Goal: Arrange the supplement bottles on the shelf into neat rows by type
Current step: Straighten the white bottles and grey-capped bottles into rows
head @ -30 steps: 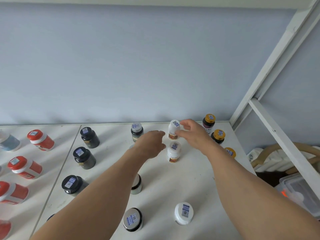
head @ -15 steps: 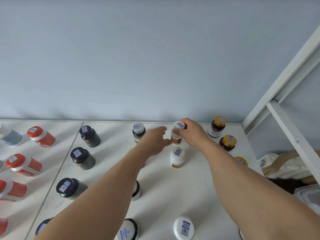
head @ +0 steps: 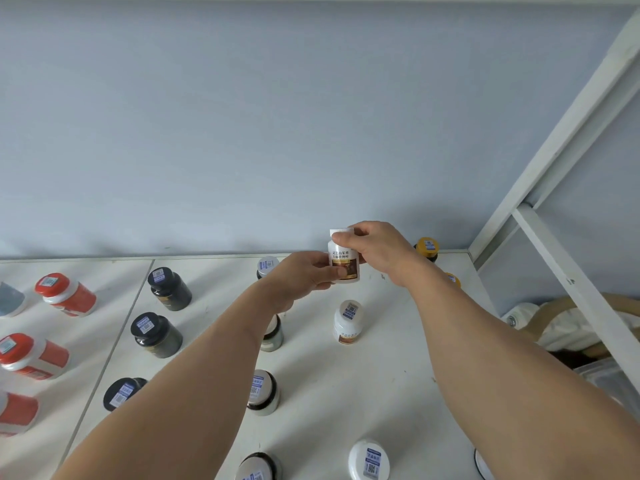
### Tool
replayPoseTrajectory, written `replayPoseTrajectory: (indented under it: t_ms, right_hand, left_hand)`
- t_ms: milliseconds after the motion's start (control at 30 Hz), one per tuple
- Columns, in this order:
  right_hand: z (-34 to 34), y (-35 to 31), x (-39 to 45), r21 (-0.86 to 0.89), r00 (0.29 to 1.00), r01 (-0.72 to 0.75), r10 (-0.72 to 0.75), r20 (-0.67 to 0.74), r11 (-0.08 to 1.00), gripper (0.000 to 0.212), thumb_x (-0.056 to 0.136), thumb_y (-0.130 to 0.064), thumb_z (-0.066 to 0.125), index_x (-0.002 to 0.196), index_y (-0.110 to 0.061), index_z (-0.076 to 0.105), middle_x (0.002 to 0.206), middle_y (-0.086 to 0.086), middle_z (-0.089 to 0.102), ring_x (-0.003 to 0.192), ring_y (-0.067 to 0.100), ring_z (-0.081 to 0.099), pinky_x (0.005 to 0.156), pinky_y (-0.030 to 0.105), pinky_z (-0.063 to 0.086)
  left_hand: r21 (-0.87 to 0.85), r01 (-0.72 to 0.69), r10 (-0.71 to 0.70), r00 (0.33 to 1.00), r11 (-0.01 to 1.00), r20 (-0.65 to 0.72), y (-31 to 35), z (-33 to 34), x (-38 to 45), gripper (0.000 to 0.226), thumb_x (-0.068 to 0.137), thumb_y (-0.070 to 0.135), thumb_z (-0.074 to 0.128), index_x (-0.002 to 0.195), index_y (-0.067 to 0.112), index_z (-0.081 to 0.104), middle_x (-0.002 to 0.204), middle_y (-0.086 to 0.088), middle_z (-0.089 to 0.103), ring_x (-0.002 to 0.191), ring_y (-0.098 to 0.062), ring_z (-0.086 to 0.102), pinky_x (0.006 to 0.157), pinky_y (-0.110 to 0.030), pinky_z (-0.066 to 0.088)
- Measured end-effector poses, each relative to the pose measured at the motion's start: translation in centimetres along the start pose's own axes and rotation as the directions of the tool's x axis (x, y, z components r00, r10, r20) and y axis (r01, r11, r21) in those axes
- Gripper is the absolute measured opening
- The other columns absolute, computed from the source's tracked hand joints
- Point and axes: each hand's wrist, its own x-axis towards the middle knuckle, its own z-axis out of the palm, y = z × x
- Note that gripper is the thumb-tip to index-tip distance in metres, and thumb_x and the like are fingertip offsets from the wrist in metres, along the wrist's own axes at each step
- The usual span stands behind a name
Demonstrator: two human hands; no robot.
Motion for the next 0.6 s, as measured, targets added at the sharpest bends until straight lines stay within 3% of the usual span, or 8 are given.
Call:
replayPoseTrajectory:
  t_ms: [333, 400, 467, 500, 567, 600]
  right_hand:
    - [-0.2, 0.5, 0.3, 0.028, 1.0, -0.003, 0.003, 0.007, 1.0, 0.037, 0.08, -0.048, 0.072, 0.103, -0.019, 0.071, 0.099, -0.001, 0.073, 0.094, 0.019, 0.07, 0.092, 0.043, 0.055]
    - [-0.2, 0.8, 0.3, 0.054, 1.0, -0.003, 0.002, 0.014, 0.999, 0.038, 0.083, -0.043, 0.072, 0.111, -0.018, 0.069, 0.104, -0.002, 0.072, 0.096, 0.017, 0.069, 0.092, 0.04, 0.055]
    - [0.0, 1.3, 0.1, 0.092, 1.0, -0.011, 0.008, 0.028, 0.996, 0.038, 0.084, -0.035, 0.073, 0.117, -0.017, 0.067, 0.107, -0.002, 0.071, 0.1, 0.016, 0.068, 0.092, 0.034, 0.054]
    - [0.2, 1.6, 0.0, 0.1, 0.999, -0.015, 0.012, 0.039, 0.995, 0.036, 0.084, -0.032, 0.073, 0.117, -0.017, 0.067, 0.108, -0.002, 0.07, 0.101, 0.016, 0.067, 0.092, 0.033, 0.054]
    - [0.7, 2.5, 0.0, 0.088, 0.998, -0.019, 0.014, 0.056, 0.996, 0.034, 0.082, -0.027, 0.076, 0.114, -0.02, 0.067, 0.108, -0.002, 0.069, 0.102, 0.015, 0.065, 0.091, 0.031, 0.051]
    - [1.0, 3.0, 0.1, 0.085, 0.998, -0.021, 0.016, 0.062, 0.996, 0.034, 0.081, -0.024, 0.077, 0.113, -0.021, 0.066, 0.107, -0.002, 0.069, 0.102, 0.015, 0.064, 0.09, 0.029, 0.05]
  left_hand:
    - [-0.041, 0.026, -0.024, 0.999, 0.999, 0.048, 0.1, -0.3, 0.7, 0.02, 0.084, 0.023, 0.074, 0.103, 0.023, 0.072, 0.11, -0.002, 0.073, 0.112, -0.018, 0.063, 0.102, -0.031, 0.047]
    - [0.005, 0.027, -0.027, 1.0, 1.0, 0.011, -0.1, -0.2, 0.9, 0.023, 0.08, 0.029, 0.077, 0.103, 0.026, 0.072, 0.107, 0.0, 0.073, 0.108, -0.017, 0.064, 0.101, -0.032, 0.047]
    - [0.176, 0.024, -0.014, 0.998, 0.984, -0.061, -0.3, 0.2, 1.1, 0.027, 0.079, 0.036, 0.075, 0.104, 0.028, 0.072, 0.103, 0.002, 0.073, 0.097, -0.017, 0.063, 0.09, -0.029, 0.048]
    - [0.357, 0.026, 0.008, 0.996, 0.934, -0.093, -0.4, 0.3, 1.2, 0.029, 0.081, 0.04, 0.072, 0.107, 0.027, 0.07, 0.102, 0.002, 0.072, 0.093, -0.016, 0.062, 0.084, -0.029, 0.047]
    - [0.721, 0.056, 0.064, 0.989, 0.691, -0.137, -0.5, 0.7, 1.2, 0.039, 0.085, 0.046, 0.065, 0.117, 0.024, 0.064, 0.108, 0.001, 0.068, 0.098, -0.018, 0.061, 0.083, -0.032, 0.05]
    - [0.822, 0.076, 0.086, 0.985, 0.564, -0.15, -0.6, 0.8, 1.1, 0.042, 0.087, 0.047, 0.061, 0.122, 0.022, 0.06, 0.114, 0.0, 0.066, 0.103, -0.02, 0.06, 0.086, -0.035, 0.05]
